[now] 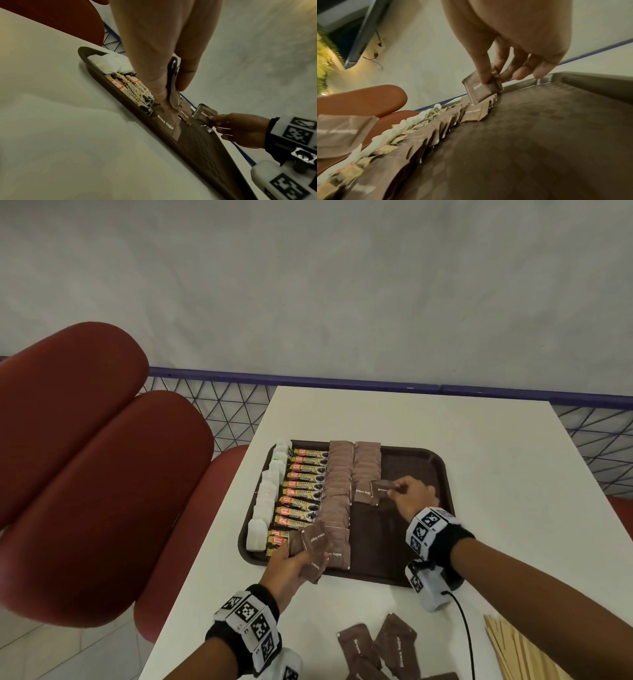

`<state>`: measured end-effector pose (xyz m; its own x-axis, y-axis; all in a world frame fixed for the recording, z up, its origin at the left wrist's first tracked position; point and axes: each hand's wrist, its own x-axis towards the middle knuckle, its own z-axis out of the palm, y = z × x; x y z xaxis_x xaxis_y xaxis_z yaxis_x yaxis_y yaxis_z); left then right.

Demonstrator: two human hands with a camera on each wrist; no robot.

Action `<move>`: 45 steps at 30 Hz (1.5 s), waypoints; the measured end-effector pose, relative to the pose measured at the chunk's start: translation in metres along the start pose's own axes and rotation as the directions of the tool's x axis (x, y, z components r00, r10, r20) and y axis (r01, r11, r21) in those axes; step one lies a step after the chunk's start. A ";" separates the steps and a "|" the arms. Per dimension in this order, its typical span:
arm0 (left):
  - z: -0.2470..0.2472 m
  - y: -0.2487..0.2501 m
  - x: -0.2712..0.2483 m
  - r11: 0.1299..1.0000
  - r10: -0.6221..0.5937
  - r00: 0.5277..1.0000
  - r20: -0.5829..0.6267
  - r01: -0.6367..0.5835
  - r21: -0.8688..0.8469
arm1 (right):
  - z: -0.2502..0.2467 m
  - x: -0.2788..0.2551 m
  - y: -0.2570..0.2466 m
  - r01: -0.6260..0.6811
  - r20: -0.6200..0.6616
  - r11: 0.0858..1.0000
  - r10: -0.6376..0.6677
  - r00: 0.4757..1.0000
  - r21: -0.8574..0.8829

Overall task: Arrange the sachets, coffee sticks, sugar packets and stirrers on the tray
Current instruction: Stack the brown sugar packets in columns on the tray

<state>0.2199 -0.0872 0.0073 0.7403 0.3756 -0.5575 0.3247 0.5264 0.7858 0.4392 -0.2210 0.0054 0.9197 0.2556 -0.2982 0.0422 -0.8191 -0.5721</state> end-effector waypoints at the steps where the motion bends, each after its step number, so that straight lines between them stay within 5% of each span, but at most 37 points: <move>1: -0.001 0.000 0.000 1.000 0.008 1.000 -0.008 -0.008 0.009 | 0.002 0.001 0.000 -0.025 0.034 0.998 0.023 0.999 0.055; 7: -0.003 0.003 0.001 0.998 0.056 0.998 -0.040 -0.055 0.009 | 0.024 0.006 -0.003 -0.050 0.132 0.990 0.032 0.991 0.134; 15: -0.009 0.003 0.005 0.999 0.038 0.999 -0.030 -0.038 0.002 | 0.039 0.015 -0.008 0.029 0.085 0.988 -0.016 0.996 -0.152; 20: -0.013 0.004 0.005 0.999 0.040 0.999 -0.034 -0.040 0.007 | 0.043 0.016 -0.007 0.137 0.007 0.911 -0.146 0.989 -0.389; 28: -0.012 0.007 0.004 0.999 0.039 0.999 -0.029 -0.039 -0.005 | 0.035 -0.001 -0.016 0.251 -0.185 0.889 -0.340 0.922 -0.383; 32: -0.005 0.008 0.003 0.999 0.045 0.999 -0.004 -0.045 -0.025 | 0.031 -0.025 -0.019 0.431 -0.102 0.857 -0.474 0.875 -0.282; 36: 0.006 0.008 0.003 0.999 0.046 0.999 0.015 -0.045 -0.018 | 0.039 -0.045 -0.015 0.512 0.199 0.859 -0.497 0.845 -0.029; 41: 0.015 0.008 -0.001 0.998 0.056 0.997 0.052 -0.057 0.033 | 0.046 -0.057 -0.017 0.364 0.426 0.860 -0.497 0.756 0.357; 45: 0.011 0.006 -0.002 0.999 0.051 0.997 0.062 -0.052 0.010 | 0.041 -0.055 -0.017 0.205 0.418 0.818 -0.470 0.778 0.537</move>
<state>0.2270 -0.0930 0.0161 0.7909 0.3542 -0.4990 0.2918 0.4984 0.8164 0.3725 -0.2005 0.0001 0.5324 0.7980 -0.2825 0.0133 -0.3415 -0.9398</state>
